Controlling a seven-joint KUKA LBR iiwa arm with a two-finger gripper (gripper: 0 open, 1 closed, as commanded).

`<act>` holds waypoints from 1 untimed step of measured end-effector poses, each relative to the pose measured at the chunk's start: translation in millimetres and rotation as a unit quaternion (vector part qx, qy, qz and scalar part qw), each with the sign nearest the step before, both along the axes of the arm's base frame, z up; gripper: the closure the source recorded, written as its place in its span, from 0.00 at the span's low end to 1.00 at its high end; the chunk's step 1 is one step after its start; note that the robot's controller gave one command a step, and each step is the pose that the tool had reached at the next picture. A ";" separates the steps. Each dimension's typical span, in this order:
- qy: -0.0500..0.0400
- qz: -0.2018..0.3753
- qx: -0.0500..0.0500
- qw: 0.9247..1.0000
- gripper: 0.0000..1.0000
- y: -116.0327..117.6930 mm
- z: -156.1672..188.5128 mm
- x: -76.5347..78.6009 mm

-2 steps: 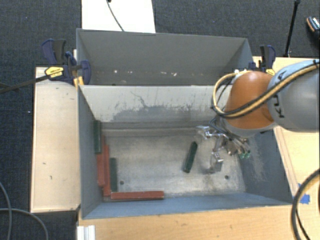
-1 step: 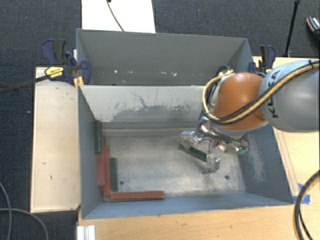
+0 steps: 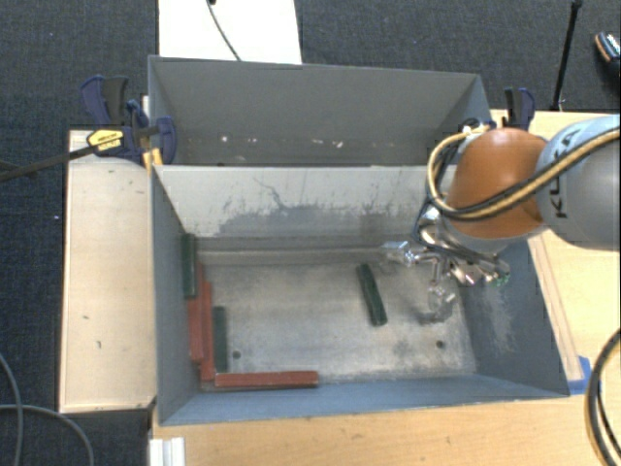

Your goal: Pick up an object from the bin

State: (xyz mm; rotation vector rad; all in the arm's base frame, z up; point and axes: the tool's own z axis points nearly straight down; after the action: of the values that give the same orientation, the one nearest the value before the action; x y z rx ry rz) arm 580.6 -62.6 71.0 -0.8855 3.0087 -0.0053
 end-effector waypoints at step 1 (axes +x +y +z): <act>0.003 0.198 0.002 0.980 0.00 59.1 9.1 -19.2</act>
Offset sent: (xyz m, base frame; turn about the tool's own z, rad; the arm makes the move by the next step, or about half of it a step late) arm -0.0195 0.0567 0.0085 -0.3952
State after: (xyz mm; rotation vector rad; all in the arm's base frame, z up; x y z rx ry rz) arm 561.4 -3.5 80.1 -1.4640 2.7773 0.0037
